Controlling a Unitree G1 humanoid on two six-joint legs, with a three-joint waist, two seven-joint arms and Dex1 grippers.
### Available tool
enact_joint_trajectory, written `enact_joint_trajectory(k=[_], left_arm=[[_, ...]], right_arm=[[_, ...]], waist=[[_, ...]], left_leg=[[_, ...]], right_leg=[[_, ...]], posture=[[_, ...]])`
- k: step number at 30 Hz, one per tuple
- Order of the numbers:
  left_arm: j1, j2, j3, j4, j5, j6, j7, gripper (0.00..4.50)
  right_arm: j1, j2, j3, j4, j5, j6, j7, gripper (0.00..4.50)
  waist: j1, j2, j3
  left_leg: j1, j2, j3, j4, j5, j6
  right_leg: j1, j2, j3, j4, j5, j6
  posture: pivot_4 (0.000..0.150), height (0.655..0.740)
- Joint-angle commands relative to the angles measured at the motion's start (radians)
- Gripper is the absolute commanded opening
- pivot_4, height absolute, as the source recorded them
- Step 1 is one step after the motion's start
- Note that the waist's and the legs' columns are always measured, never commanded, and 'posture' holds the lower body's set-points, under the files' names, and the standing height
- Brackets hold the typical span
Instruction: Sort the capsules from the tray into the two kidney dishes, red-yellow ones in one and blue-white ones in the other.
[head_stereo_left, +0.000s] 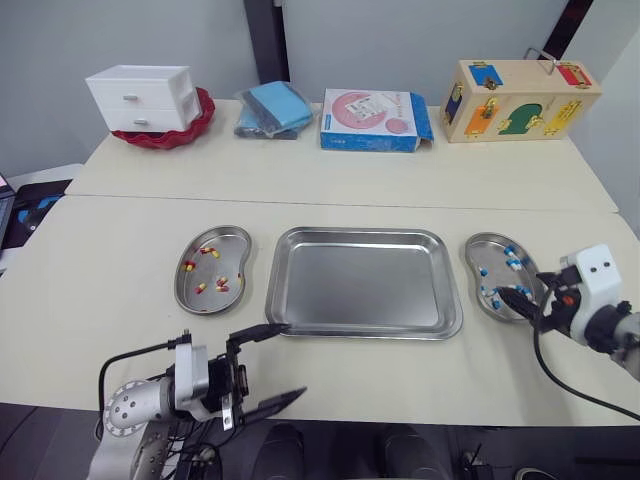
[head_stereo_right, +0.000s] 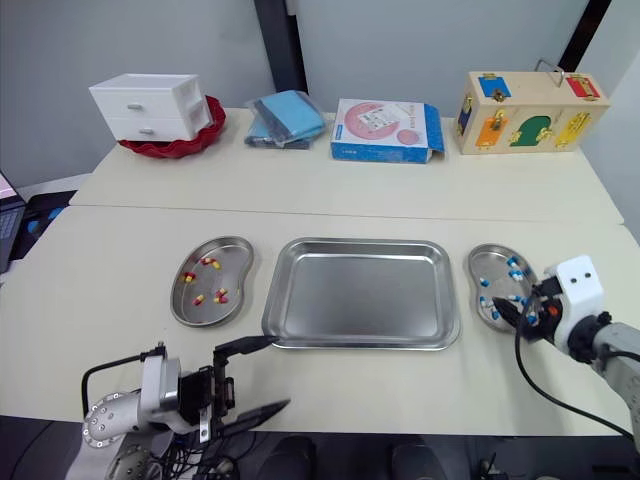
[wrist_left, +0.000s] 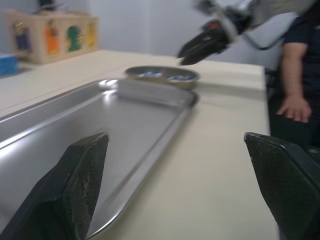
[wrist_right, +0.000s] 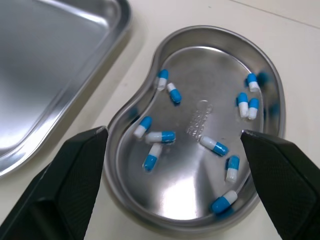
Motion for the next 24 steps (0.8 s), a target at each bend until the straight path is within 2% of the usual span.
enact_joint_trajectory(k=[1,4,6,9,12,18,24], left_arm=[[0.028,0.071,0.069,-0.104,0.011,0.172,0.143,4.50],[0.036,0.144,0.168,-0.154,-0.036,0.341,0.254,4.50],[0.037,0.252,0.316,-0.100,-0.070,0.484,0.275,4.50],[0.076,0.430,0.489,0.053,-0.060,0.641,0.195,4.50],[0.082,0.504,0.590,0.176,-0.050,0.684,0.143,4.50],[0.055,0.594,0.600,0.349,0.077,0.617,0.089,4.50],[-0.008,0.613,0.575,0.406,0.131,0.588,0.059,4.50]], right_arm=[[0.067,-0.044,-0.089,0.045,-0.011,-0.173,0.163,4.47],[0.125,-0.084,-0.127,0.153,-0.021,-0.311,0.315,4.47],[0.122,-0.165,-0.120,0.295,-0.044,-0.371,0.425,4.47],[0.083,-0.258,-0.112,0.457,-0.049,-0.420,0.546,4.47],[0.056,-0.313,-0.084,0.572,-0.073,-0.483,0.622,4.47],[-0.024,-0.355,-0.005,0.709,-0.136,-0.585,0.675,4.47],[-0.085,-0.337,0.031,0.742,-0.150,-0.611,0.673,4.47]], waist=[[0.000,0.000,0.000],[0.000,-0.001,0.001],[-0.001,-0.001,0.001],[-0.010,-0.001,0.003],[-0.024,0.000,0.004],[-0.028,0.001,0.005],[-0.026,0.002,0.006]], left_leg=[[0.001,0.000,0.000,0.000,0.000,0.000],[0.004,0.000,0.000,0.000,0.000,0.000],[0.006,0.000,0.000,0.000,0.000,0.000],[0.009,0.001,0.001,0.000,0.000,0.000],[0.011,0.000,0.004,-0.003,0.000,0.000],[0.010,0.001,0.005,-0.004,0.000,0.000],[0.009,0.001,0.005,-0.004,0.000,0.000]], right_leg=[[0.001,0.000,0.000,0.000,0.000,0.000],[0.004,0.000,0.000,0.000,0.000,0.000],[0.007,0.000,0.000,-0.001,0.000,0.000],[0.007,0.001,0.000,0.000,0.000,0.000],[0.008,0.000,0.002,-0.001,-0.001,-0.001],[0.007,-0.001,0.003,-0.005,-0.001,-0.001],[0.006,-0.001,0.003,-0.005,-0.001,-0.001]], posture=[[0.150,0.7400],[0.150,0.7400],[0.150,0.7400],[0.150,0.7400],[0.150,0.7400],[0.150,0.7400],[0.150,0.7400]])
